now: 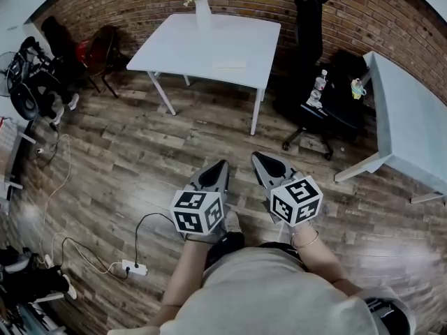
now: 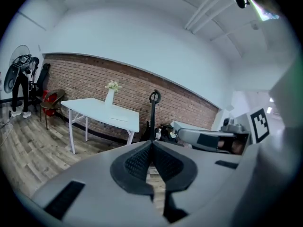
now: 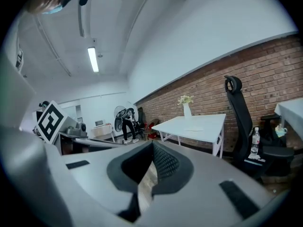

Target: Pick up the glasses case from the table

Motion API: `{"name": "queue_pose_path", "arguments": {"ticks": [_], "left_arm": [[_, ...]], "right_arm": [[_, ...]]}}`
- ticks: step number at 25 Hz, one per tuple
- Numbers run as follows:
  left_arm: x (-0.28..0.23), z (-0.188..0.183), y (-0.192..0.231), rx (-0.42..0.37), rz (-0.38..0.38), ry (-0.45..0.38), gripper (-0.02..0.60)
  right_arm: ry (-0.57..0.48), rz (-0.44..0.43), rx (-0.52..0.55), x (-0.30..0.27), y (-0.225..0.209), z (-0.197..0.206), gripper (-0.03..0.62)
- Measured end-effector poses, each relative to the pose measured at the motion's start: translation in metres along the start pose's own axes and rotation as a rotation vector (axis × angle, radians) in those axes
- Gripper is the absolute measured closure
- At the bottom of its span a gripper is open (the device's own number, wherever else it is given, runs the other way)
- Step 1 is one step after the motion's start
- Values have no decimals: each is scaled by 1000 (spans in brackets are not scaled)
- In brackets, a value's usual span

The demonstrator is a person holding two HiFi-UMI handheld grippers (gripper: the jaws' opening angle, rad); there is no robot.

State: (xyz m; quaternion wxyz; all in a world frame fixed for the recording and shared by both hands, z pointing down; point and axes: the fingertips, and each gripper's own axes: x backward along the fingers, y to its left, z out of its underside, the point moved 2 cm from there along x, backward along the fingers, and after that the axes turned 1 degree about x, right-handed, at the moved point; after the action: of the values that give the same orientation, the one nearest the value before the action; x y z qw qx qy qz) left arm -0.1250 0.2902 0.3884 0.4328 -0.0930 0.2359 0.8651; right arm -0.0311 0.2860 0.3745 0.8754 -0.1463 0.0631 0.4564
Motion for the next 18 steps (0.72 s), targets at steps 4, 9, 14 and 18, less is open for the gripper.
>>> {"name": "queue_pose_path", "arguments": {"ticks": [4, 9, 14, 18], "left_arm": [[-19, -27, 41, -19, 52, 20, 574], [-36, -42, 82, 2, 72, 38, 574], [-51, -35, 87, 20, 103, 70, 574], [-64, -43, 93, 17, 122, 74, 574]], "right_arm": [[-7, 22, -18, -52, -7, -12, 595], [5, 34, -13, -90, -11, -21, 595], [20, 56, -11, -98, -24, -25, 595], [22, 58, -14, -110, -34, -31, 595]]}}
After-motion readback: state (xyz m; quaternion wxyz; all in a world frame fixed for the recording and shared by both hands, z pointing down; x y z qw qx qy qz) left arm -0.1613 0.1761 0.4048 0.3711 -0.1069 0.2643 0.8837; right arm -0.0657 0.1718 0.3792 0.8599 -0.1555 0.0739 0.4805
